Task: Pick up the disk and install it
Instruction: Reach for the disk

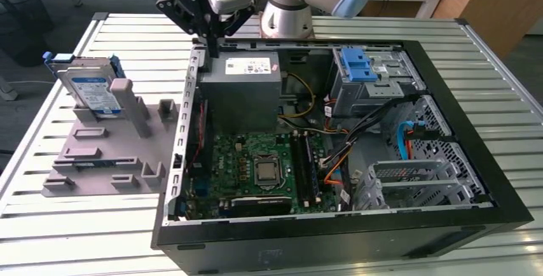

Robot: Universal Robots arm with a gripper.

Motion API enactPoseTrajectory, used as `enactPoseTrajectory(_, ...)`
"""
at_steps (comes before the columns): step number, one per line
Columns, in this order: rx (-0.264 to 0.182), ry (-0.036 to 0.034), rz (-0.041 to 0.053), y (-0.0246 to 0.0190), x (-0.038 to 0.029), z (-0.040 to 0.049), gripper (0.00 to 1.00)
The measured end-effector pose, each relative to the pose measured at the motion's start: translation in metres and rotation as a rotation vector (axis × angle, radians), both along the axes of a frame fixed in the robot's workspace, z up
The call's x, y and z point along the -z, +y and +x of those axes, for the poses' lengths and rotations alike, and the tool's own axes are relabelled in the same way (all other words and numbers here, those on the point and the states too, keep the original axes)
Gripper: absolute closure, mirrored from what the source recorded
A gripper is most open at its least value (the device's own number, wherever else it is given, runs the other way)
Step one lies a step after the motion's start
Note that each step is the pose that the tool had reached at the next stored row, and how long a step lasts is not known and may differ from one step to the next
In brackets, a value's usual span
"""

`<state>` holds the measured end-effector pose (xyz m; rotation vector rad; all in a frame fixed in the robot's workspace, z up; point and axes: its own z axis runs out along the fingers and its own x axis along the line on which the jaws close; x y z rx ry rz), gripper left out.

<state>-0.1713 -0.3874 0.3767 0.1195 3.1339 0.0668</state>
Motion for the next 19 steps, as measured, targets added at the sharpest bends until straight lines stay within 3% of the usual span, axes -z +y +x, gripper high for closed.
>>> enactPoseTrajectory(19,0.0,0.0,0.0,0.0021,0.0012,-0.0071,0.89)
